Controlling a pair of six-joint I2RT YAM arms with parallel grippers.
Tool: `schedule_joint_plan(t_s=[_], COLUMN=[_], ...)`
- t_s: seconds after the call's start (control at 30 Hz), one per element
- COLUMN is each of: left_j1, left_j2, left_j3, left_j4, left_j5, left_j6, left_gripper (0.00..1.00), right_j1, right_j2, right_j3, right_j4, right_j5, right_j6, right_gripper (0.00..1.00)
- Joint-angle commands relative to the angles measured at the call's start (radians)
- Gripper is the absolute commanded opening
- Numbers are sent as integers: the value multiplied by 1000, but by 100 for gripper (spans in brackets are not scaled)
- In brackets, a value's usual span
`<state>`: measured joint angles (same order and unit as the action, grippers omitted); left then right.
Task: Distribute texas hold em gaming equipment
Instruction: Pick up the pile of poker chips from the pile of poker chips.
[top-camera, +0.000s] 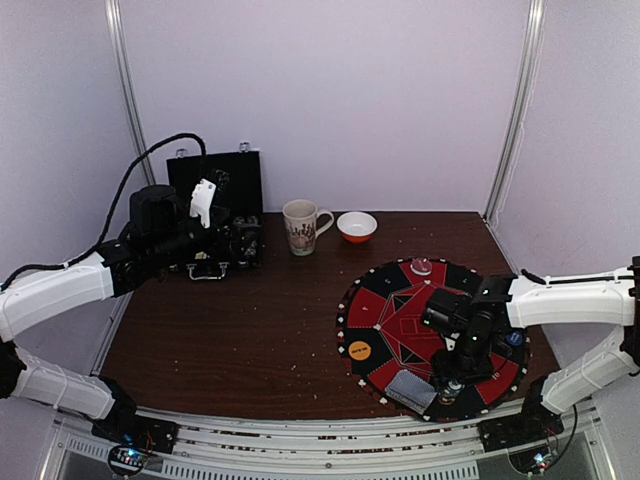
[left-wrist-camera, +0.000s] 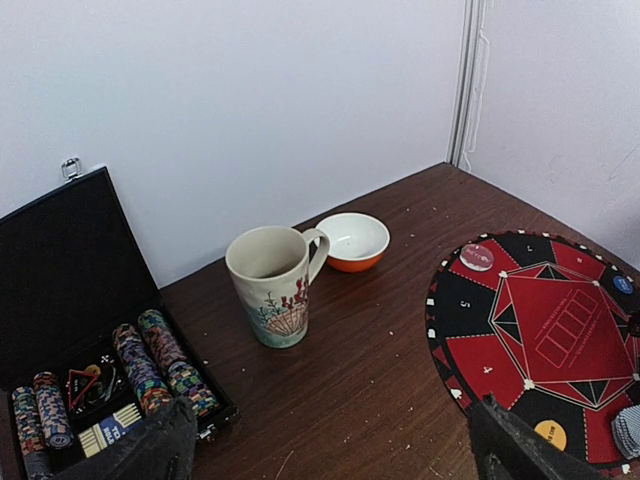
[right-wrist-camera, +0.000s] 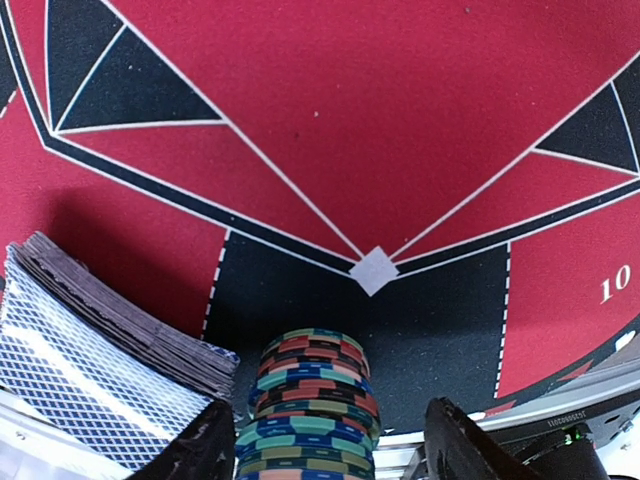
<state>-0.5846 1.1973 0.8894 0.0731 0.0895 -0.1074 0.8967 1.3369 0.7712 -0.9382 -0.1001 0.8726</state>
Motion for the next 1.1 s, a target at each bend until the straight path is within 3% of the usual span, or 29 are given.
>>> schedule_joint_plan(t_s=[0.0, 0.3, 0.53, 0.63, 0.67, 0.87, 1.07], left_j1=[-4, -3, -4, -4, -3, -3, -3], left_j2=[5, -1, -4, -4, -4, -5, -10], left_j3=[24, 21, 23, 23, 24, 24, 22], left_j4=[18, 17, 18, 19, 19, 18, 20], left_j5=[-2, -7, -7, -7, -8, -7, -4], left_j6=[16, 18, 19, 19, 20, 21, 20], left_gripper=[98, 98, 98, 98, 98, 98, 98], right_j1=[-5, -3, -4, -5, -4, -54, -332], right_j2=[-8, -16, -16, -26, -29, -54, -84], right_j3=[-18, -34, 2, 34, 46, 119, 157], right_j4=[-5, 5, -28, -77, -92, -163, -166], right_j5=[-20, -39, -31, 1, 11, 64, 124], right_j6=[20, 23, 17, 20, 20, -11, -171], right_gripper=[64, 49, 22, 2, 0, 0, 0])
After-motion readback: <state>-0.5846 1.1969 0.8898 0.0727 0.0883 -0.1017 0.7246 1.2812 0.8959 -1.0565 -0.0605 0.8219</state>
